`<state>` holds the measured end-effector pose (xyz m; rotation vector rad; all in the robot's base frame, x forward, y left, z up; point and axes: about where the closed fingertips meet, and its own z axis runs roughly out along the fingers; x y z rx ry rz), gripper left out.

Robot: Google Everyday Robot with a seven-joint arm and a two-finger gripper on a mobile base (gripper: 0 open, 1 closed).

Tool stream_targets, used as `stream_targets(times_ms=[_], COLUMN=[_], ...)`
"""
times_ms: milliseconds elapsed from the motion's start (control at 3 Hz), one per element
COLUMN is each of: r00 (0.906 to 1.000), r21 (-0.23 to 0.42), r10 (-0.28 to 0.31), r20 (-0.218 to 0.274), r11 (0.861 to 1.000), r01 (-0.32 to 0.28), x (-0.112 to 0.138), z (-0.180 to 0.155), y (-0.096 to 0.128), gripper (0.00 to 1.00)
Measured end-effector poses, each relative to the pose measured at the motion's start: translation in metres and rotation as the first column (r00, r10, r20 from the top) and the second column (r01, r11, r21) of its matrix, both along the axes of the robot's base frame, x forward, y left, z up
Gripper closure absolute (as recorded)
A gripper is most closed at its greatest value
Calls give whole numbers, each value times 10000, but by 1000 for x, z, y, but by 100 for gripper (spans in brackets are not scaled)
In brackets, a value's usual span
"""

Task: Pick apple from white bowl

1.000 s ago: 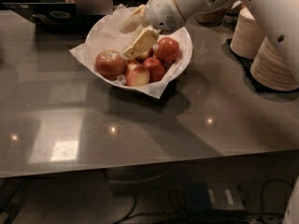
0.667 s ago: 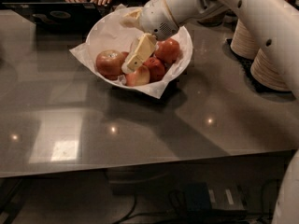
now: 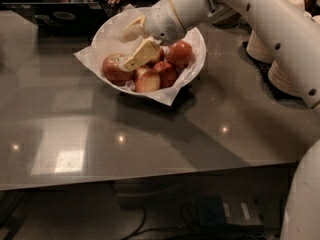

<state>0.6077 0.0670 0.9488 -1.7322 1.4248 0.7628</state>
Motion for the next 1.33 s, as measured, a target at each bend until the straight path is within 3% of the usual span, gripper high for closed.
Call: stream_targets(times_ms=[333,667,1000,1333], r00=[10000,9996,9982,9965], r21=[26,145,217,285], r10=[28,159,372,506], r20=[-14,-231,-476,-673], r11=[10000,9998,9991,9984], r01=[-28,-156,-362,-487], x=[0,-1,-9,-15], z=[0,-4,-7,-9], y=[1,5,10,14], gripper=[45,40,23,12])
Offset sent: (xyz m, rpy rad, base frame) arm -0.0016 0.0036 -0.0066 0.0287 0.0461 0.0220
